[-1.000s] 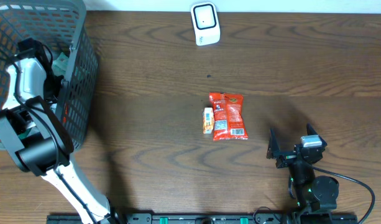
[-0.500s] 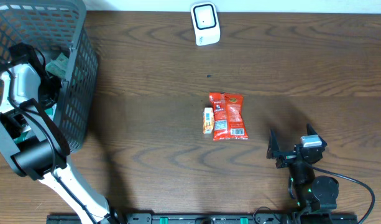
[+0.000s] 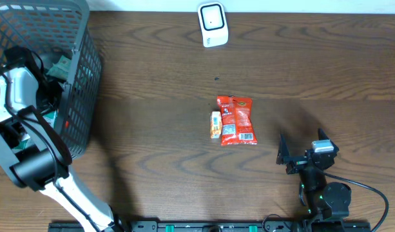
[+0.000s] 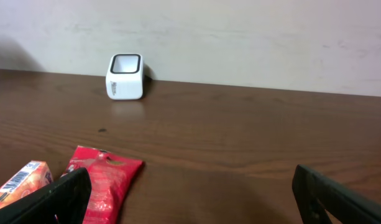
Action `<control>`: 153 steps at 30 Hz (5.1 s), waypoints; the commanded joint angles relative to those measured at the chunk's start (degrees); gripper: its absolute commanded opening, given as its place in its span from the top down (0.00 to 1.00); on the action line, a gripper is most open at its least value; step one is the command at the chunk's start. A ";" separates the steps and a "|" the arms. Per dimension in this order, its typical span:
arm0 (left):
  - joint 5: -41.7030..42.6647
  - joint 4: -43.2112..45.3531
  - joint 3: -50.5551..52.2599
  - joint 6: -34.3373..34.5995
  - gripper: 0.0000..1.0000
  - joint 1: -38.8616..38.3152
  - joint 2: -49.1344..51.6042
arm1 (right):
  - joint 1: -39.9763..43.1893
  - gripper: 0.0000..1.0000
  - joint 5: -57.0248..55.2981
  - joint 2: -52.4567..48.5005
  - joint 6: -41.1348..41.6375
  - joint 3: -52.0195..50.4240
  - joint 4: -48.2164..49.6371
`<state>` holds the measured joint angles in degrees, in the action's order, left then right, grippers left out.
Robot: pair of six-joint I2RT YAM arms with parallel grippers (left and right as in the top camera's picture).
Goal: Scan the item barcode
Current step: 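Grasp the green 3M Comfort Grip gloves pack with the left gripper, then lift the gloves pack out and carry it toward the table center, then lay the gloves pack on the table left of the red bag and release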
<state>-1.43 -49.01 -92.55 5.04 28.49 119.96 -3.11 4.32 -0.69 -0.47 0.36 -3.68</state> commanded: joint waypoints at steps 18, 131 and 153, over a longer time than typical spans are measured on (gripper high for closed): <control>-9.97 0.39 0.37 13.29 0.93 -0.76 -48.54 | 0.61 0.01 0.26 0.31 -0.26 -0.07 -0.20; 9.55 10.56 38.97 18.12 0.85 -41.11 -20.24 | 0.61 0.01 0.26 0.31 -0.26 -0.07 -0.20; 16.48 13.38 38.99 22.69 0.85 -41.90 -20.24 | 0.61 0.01 0.26 0.31 -0.26 -0.07 -0.20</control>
<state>12.14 -35.92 -54.33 26.63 -12.80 99.33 -3.14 4.32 -0.69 -0.47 0.36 -3.68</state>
